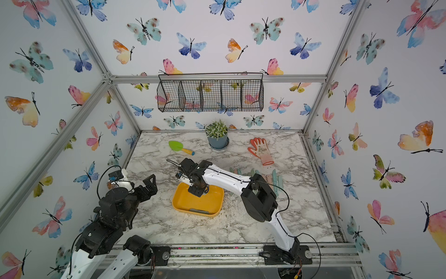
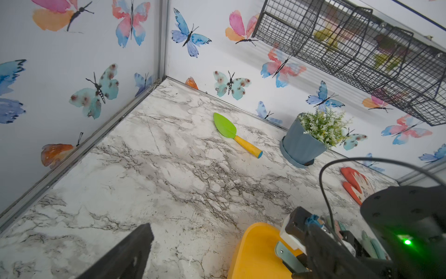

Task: Take the fruit knife out of the storage box
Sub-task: Pick up the fruit knife from the storage box, then place the fruit knife at the center of the board.

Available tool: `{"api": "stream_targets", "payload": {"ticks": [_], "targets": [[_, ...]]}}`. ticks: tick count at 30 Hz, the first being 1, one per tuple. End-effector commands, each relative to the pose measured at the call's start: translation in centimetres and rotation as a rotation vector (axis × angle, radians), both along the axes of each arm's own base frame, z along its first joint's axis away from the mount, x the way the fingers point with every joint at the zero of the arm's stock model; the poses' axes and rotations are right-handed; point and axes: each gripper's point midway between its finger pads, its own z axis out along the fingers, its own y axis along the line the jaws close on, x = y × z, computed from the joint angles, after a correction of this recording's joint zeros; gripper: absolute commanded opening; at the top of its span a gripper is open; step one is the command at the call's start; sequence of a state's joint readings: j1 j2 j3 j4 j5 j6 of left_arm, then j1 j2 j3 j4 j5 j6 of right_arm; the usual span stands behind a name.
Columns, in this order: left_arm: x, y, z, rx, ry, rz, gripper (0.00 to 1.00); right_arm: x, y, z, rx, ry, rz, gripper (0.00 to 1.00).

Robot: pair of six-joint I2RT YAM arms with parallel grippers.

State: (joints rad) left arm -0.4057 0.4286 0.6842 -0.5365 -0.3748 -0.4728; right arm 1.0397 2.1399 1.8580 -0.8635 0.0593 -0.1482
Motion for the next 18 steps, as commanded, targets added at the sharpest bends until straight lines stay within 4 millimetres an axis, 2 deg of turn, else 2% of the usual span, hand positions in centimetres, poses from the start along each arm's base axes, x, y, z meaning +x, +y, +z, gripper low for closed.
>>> {"api": "stream_targets", "payload": {"ticks": [1,4,9,14,18], "targets": [[0.5,-3.0,0.0,0.007,-0.005,-0.174,0.98,1.4,-0.7,3.4,0.070,-0.051,-0.096,0.26],[0.8,-5.1,-0.9,0.013,0.032,-0.284,0.98,2.8,-2.4,5.3,0.119,-0.078,-0.181,0.25],[1.2,-7.6,-2.5,0.005,0.103,-0.403,0.98,5.8,-7.8,7.3,0.158,-0.125,-0.365,0.25],[1.2,-9.5,-4.3,0.007,0.177,-0.483,0.98,8.6,-15.6,7.9,0.163,-0.158,-0.588,0.25],[1.1,-10.5,-5.5,0.017,0.226,-0.517,0.98,10.2,-22.7,7.0,0.170,-0.152,-0.787,0.25]]}}
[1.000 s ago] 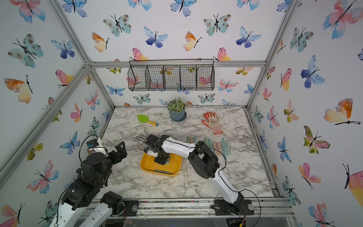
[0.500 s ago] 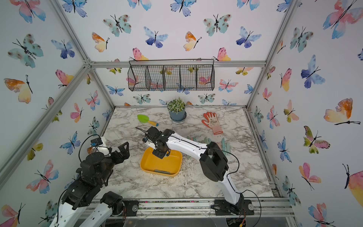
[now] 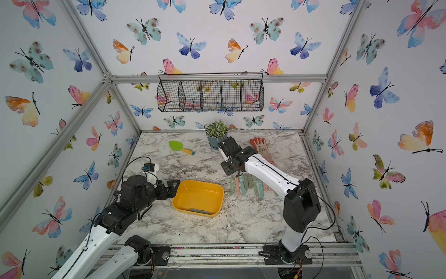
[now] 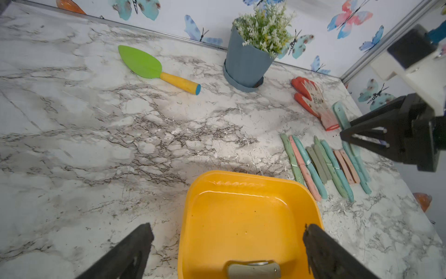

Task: Take the fruit knife out of the storage box
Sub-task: Place the fruit knife at the center of the board.

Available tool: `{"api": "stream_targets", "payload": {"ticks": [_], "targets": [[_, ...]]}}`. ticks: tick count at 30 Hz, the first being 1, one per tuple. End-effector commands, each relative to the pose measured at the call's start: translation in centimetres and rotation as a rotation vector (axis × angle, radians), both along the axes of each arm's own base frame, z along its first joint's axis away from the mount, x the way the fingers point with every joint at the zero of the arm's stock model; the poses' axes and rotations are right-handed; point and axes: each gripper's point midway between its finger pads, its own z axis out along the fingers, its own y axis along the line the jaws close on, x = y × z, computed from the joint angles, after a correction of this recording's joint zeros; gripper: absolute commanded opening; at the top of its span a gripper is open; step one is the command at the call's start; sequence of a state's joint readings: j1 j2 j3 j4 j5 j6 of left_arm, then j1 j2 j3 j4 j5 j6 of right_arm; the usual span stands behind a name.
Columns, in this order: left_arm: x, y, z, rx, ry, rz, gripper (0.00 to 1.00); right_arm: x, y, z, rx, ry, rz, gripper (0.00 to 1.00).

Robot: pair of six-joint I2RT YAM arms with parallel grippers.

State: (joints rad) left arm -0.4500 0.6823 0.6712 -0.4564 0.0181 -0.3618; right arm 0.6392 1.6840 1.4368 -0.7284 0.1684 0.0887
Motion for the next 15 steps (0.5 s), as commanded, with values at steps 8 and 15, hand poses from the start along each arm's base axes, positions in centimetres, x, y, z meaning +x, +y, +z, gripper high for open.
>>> {"api": "stream_targets", "payload": {"ticks": [8,15], "targets": [[-0.6,-2.7,-1.8,0.027,0.084,-0.126,0.98,1.7,-14.6,-3.8,0.031,0.053,-0.401,0.24],[-0.6,-2.8,-1.9,0.036,0.093,-0.130,0.98,1.2,-21.9,-7.1,0.000,0.120,-0.568,0.23]]}}
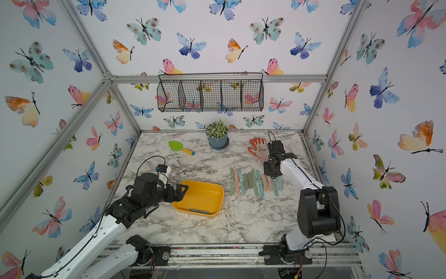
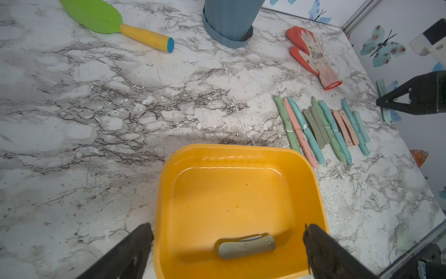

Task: Take the fruit knife out of the storage box
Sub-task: Place the fruit knife at the center of the board.

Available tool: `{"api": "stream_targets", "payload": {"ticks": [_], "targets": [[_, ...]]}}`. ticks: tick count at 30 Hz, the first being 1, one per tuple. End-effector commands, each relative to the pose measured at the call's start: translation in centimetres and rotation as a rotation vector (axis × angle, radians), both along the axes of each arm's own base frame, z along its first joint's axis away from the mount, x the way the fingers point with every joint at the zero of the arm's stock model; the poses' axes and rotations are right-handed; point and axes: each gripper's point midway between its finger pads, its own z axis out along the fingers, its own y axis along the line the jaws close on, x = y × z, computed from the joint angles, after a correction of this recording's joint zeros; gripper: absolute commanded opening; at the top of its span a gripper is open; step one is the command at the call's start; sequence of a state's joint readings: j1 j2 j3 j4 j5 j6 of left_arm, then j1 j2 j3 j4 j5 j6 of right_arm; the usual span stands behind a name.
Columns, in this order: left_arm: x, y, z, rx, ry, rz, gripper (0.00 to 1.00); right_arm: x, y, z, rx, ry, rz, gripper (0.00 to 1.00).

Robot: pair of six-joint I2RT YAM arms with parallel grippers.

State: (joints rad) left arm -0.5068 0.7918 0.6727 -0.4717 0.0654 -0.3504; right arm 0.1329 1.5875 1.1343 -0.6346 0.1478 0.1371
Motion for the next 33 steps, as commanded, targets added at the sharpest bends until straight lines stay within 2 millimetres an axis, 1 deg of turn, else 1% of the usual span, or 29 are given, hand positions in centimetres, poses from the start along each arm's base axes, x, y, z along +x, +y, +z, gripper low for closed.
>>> {"api": "stream_targets", "payload": {"ticks": [1,4,7,9,16,21,28,33], "targets": [[-0.1,-0.4,1.1,-0.008,-0.024,-0.028,0.98,-0.1,-2.2,-1.2,-0.006,0.016,-0.046,0.23],[-0.1,-0.5,1.2,-0.010,-0.028,-0.028,0.98,-0.6,-4.1,-3.0,-0.019,0.072,-0.076,0.24],[0.0,-0.4,1.3,-0.009,-0.028,-0.027,0.99,-0.8,-4.8,-4.3,-0.028,0.109,-0.077,0.23],[-0.1,-0.4,1.2,-0.008,-0.028,-0.024,0.98,-0.8,-5.0,-4.9,-0.024,0.118,-0.078,0.24],[0.0,0.0,1.6,-0.007,-0.045,-0.005,0.98,-1.6,-7.1,-6.3,-0.063,0.164,-0.116,0.24],[0.0,0.0,1.6,-0.006,-0.046,-0.003,0.98,-1.7,-7.5,-6.6,-0.071,0.176,-0.127,0.24],[0.1,0.1,1.6,-0.005,-0.046,0.001,0.99,-2.2,-7.8,-8.0,-0.088,0.228,-0.135,0.24],[0.1,0.2,1.7,-0.005,-0.053,0.007,0.98,-2.3,-8.0,-8.1,-0.101,0.235,-0.140,0.25]]}}
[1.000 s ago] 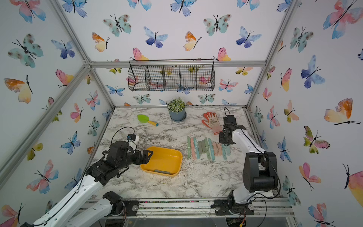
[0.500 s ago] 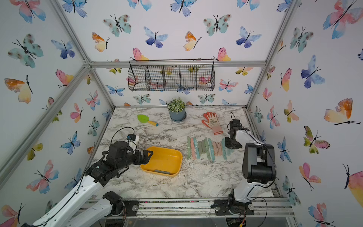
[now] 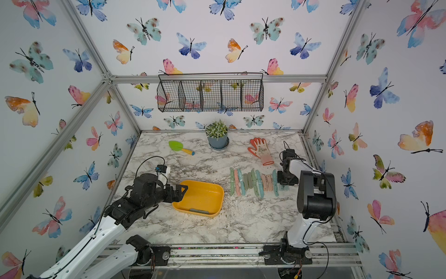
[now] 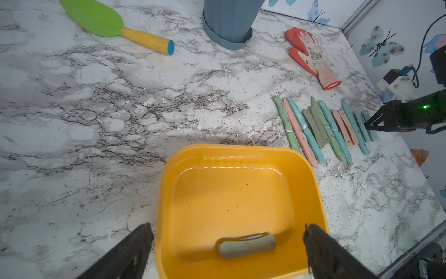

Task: Take the fruit knife out of the storage box
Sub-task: Place the fruit knife at the center of the board.

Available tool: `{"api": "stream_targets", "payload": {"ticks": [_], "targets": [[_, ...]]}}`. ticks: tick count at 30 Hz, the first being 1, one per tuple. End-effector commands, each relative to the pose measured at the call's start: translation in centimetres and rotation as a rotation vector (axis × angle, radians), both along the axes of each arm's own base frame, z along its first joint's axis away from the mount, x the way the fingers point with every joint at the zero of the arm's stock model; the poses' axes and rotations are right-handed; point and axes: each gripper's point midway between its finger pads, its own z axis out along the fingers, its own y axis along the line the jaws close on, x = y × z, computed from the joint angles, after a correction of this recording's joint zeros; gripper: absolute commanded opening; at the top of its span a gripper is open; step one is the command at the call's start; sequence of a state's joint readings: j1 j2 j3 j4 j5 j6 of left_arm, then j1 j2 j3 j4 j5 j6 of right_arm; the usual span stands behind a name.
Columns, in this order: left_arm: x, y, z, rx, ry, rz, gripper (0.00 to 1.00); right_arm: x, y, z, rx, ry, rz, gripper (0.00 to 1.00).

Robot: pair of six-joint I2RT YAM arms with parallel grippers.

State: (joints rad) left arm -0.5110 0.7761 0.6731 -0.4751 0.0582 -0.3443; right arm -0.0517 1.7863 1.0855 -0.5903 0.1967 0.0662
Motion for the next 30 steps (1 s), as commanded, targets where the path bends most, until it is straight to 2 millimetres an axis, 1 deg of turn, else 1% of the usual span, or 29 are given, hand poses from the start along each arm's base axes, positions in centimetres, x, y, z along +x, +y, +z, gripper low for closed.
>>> {"api": "stream_targets", "payload": {"ticks": [1,7,10,12,15,17,18,19,21,22,23,25,27,29,30], "targets": [[0.2,0.1,1.4,-0.007,-0.038,0.010,0.98,-0.5,-0.5,-0.3,-0.024,0.023,-0.009,0.26],[0.2,0.3,1.5,-0.006,-0.040,0.017,0.99,-0.3,-0.3,0.0,-0.013,0.010,-0.012,0.37],[0.2,0.3,1.5,-0.005,-0.041,0.017,0.99,-0.2,-0.3,0.8,-0.008,-0.012,-0.014,0.41],[0.2,0.3,1.5,-0.005,-0.040,0.018,0.98,-0.1,-0.2,1.5,-0.004,-0.028,-0.019,0.42],[0.2,0.3,1.5,-0.005,-0.042,0.021,0.98,0.5,0.3,3.8,0.014,-0.084,-0.016,0.41],[0.3,0.4,1.5,-0.003,-0.043,0.026,0.98,1.2,1.2,6.8,-0.010,-0.166,0.017,0.40],[0.3,0.5,1.6,-0.002,-0.045,0.030,0.99,1.5,1.5,8.0,-0.031,-0.195,0.030,0.41],[0.3,0.6,1.6,0.000,-0.045,0.033,0.98,1.9,2.3,9.7,-0.050,-0.240,0.056,0.41],[0.4,0.7,1.6,0.004,-0.050,0.044,0.98,2.6,5.3,12.6,-0.057,-0.320,0.147,0.42],[0.5,0.9,1.8,0.006,-0.054,0.053,0.98,2.9,7.3,13.6,-0.050,-0.353,0.214,0.43],[0.5,1.2,1.9,0.013,-0.057,0.070,0.98,3.1,10.0,14.4,-0.024,-0.385,0.301,0.43],[0.7,2.2,2.4,0.031,-0.065,0.123,0.98,2.9,15.7,15.2,0.055,-0.437,0.480,0.43],[0.7,3.6,3.0,0.046,-0.087,0.189,0.98,1.9,21.6,15.8,0.179,-0.477,0.645,0.44],[0.6,4.6,3.6,0.042,-0.121,0.241,0.98,0.4,26.5,16.2,0.287,-0.508,0.786,0.44],[0.6,5.0,3.9,0.037,-0.141,0.260,0.98,-0.4,28.5,16.2,0.326,-0.513,0.854,0.44]]}}
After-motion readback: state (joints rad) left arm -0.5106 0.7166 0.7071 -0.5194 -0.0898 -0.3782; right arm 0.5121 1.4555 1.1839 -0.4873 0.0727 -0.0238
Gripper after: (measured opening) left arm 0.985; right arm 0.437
